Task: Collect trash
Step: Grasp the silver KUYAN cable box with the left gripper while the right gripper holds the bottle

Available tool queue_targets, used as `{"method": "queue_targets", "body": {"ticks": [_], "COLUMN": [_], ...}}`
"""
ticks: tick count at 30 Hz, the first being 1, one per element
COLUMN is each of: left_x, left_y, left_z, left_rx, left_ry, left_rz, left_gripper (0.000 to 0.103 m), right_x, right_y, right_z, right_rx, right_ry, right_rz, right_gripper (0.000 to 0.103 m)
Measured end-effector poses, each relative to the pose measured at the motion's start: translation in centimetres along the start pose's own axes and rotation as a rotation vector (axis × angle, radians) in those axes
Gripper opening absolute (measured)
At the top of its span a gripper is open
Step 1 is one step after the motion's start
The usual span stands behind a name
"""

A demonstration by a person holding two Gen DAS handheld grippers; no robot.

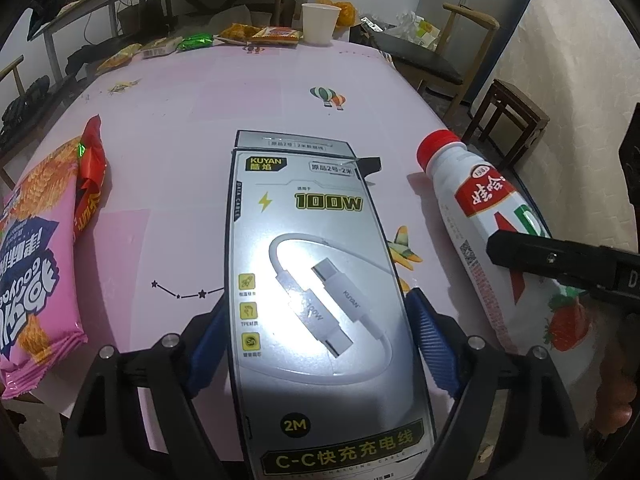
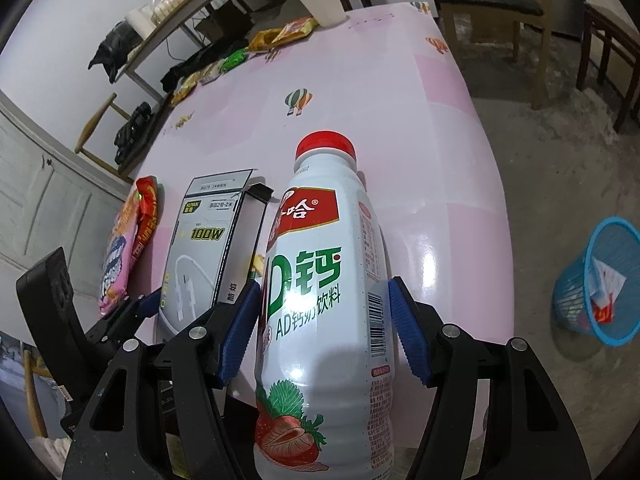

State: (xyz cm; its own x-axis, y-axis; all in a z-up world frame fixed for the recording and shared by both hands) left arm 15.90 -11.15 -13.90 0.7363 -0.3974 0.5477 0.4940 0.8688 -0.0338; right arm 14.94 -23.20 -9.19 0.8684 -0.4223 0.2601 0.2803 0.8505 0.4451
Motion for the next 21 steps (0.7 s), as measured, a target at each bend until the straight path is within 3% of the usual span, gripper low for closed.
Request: {"method": "queue_targets", "body": {"ticks": [6,21], "left_x": [-0.2,-0.2], "left_y": [0.1,0.4], "left_z": [0.2,0.3], "left_rx": [-0.017,-0.042], "left_ry": [-0.007,-0.023], "left_rz": [0.006,0.007], "left_gripper": [0.081,0.080], "right_x": [-0.2,0.4], "right_y": [-0.1,-0.2], "right_z": [-1.3,-1.2], "right_rx": [-0.034,-0.018], "right_ry": [0.043,0.022], "right_rz": [0.002,-0.038], "right_gripper": [0.061,0.057]}}
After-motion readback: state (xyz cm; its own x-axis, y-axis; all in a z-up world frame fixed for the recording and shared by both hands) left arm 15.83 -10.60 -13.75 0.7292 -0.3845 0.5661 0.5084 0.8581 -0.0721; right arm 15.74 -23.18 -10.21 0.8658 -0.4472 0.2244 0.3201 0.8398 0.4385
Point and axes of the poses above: each gripper's, at about its wrist camera, not at the fingertips, and z roughly against the way its jaws point, y to its left, x to its top, the point moved 8 cm from there along -z, roughly the way its jaws point, and after that the axes turned 15 degrees about -z, right-handed, at the moved point
